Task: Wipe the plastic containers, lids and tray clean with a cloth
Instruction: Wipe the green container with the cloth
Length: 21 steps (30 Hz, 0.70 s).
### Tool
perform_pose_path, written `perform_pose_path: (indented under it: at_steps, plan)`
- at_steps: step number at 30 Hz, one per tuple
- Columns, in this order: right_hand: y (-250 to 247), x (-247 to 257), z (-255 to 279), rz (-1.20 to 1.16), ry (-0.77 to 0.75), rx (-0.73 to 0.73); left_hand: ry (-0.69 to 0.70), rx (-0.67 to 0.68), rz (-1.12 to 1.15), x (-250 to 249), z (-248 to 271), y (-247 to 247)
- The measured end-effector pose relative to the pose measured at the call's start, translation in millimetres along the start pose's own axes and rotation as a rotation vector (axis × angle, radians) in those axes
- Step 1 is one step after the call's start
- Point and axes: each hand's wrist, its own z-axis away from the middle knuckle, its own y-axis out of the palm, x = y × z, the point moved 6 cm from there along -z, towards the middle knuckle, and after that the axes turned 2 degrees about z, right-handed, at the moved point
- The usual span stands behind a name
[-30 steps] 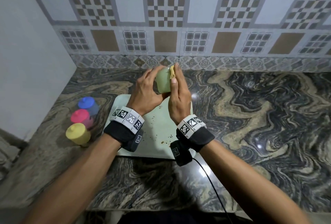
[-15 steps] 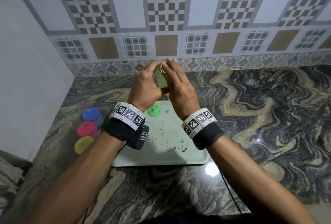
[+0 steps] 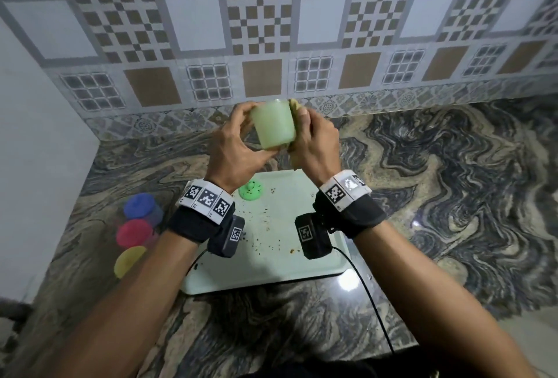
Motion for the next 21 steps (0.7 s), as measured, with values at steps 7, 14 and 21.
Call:
perform_pose_path:
  at_steps: [7, 14, 21]
  plan:
    - [0.6, 19.8, 14.1, -0.198, -0.102, 0.054, 0.046, 0.014, 0.117, -12.9, -2.9, 3.4]
    - [-13.4, 2.8, 11.4, -0.343, 0.095, -0.067, -0.070, 0.064, 0.178, -5.0, -9.5, 10.1]
    - [-1.9, 19.0, 11.6, -0.382, -0.096, 0.137, -0.227, 0.109, 0.544, -11.4, -4.3, 22.8]
